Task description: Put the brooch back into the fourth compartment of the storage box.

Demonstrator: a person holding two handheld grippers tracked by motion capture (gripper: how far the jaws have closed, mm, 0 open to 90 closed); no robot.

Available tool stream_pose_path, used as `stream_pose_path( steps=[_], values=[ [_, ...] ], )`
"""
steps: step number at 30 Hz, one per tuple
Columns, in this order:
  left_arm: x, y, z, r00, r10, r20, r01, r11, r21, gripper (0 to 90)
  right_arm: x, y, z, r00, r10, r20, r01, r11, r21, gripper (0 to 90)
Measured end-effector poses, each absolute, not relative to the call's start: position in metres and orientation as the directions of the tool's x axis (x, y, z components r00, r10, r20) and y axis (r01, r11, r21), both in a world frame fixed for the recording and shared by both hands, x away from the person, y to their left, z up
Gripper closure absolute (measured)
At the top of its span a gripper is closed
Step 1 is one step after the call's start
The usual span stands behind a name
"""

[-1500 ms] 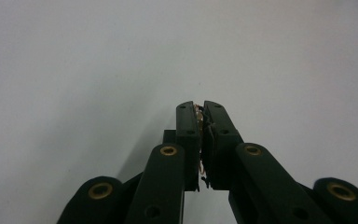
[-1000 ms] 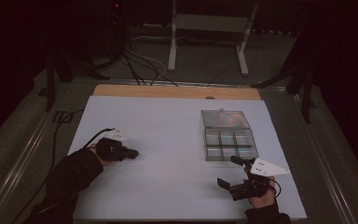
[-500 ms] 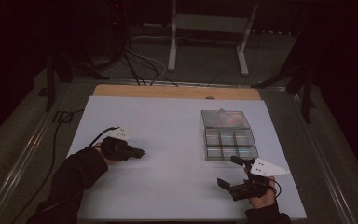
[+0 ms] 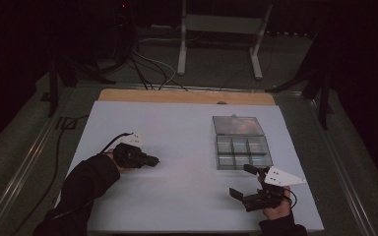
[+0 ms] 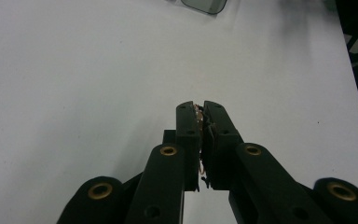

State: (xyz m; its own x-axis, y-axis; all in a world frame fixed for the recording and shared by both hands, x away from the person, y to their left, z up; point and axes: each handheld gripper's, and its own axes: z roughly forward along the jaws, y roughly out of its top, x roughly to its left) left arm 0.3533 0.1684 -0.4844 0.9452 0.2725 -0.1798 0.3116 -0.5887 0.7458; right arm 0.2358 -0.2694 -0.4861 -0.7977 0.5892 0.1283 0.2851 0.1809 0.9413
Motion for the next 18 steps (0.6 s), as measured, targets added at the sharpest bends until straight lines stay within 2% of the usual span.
stream_pose_path(
  steps=[18],
  values=[
    [0.355, 0.145, -0.478, 0.96, 0.221, -0.171, 0.271, -0.591, 0.759, 88.2, 0.235, -0.27, -0.486, -0.797, 0.59, 0.13, 0.285, 0.177, 0.942, 0.0]
  ],
)
